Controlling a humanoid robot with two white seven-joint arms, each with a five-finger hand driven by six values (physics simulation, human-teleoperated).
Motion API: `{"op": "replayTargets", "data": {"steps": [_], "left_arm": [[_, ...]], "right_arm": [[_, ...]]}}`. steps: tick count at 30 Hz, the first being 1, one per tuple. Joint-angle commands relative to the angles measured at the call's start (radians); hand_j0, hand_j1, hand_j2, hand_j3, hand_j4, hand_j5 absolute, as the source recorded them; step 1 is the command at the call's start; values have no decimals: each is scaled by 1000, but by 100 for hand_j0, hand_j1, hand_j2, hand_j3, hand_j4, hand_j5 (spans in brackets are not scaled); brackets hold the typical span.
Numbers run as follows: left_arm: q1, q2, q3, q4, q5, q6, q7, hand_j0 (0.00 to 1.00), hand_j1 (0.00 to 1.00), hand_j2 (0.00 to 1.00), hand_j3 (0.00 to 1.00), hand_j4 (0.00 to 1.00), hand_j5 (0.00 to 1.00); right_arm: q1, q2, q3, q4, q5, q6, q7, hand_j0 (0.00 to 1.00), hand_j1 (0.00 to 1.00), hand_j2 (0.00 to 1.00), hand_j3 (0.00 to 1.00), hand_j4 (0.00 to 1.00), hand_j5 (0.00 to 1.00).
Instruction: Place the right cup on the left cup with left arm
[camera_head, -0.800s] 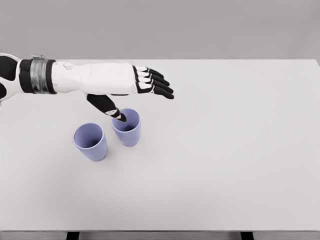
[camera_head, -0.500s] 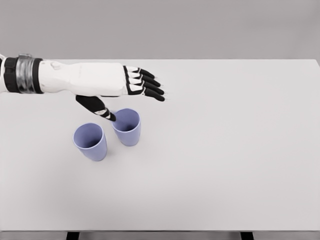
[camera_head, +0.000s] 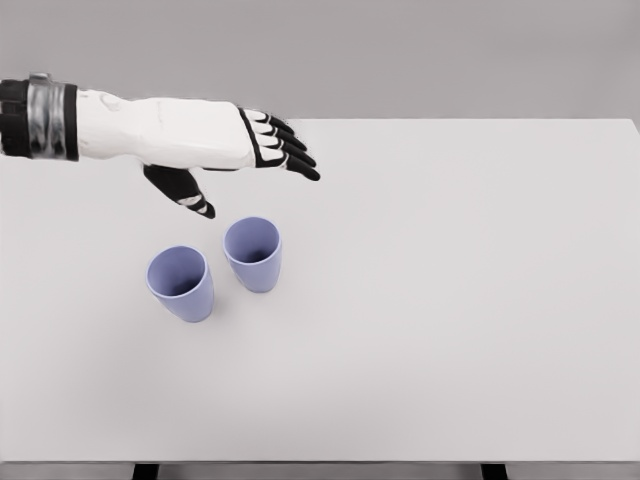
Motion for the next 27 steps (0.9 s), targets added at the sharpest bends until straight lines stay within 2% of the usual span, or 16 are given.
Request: {"op": "replayTargets", "data": {"steps": [1,3,7,8,9,11,14,15,16,17,20,22,27], "left_arm": [[-2,-3,-104,1,61,87,-2,100,100,100,100,100,100],[-12,-5,-141,1,76,123,-2,100,100,100,100,100,100],[-17,-25,-165,1,75,172,-2,100,100,100,100,100,100],[-18,-25,-181,1,73,172,-2,98,98,98,98,98,98],[-32,-31,-187,1,73,172,-2,90,90,90,90,90,90],[-34,-31,-188,1,73,179,-2,85,85,85,85,85,85],[-38,-30,-207,1,73,179,-2,88,88,88,88,88,88],[-40,-27,-208,1,73,182,-2,99,99,99,99,99,99],[-54,-25,-213,1,75,182,-2,100,100,100,100,100,100],[-77,-25,-245,1,75,182,-2,100,100,100,100,100,100],[-101,-25,-283,1,62,216,-2,100,100,100,100,100,100],[-104,-31,-287,1,29,219,-2,100,100,100,100,100,100],[-109,-45,-285,1,29,218,-2,100,100,100,100,100,100]], "right_arm": [[0,0,0,0,2,-1,0,100,100,100,100,100,100],[0,0,0,0,2,-1,0,100,100,100,100,100,100],[0,0,0,0,2,-1,0,100,100,100,100,100,100],[0,0,0,0,2,-1,0,100,100,100,100,100,100],[-2,0,0,0,2,-1,0,100,100,100,100,100,100],[0,0,0,0,2,-1,0,100,100,100,100,100,100],[0,0,0,0,2,-1,0,100,100,100,100,100,100],[-2,0,0,0,2,-1,0,100,100,100,100,100,100],[0,0,0,0,2,0,0,100,100,100,100,100,100],[0,0,0,0,2,-1,0,100,100,100,100,100,100],[0,0,0,0,2,-1,0,100,100,100,100,100,100],[0,0,0,0,3,-1,0,100,100,100,100,100,100],[0,0,0,0,2,0,0,100,100,100,100,100,100]]}}
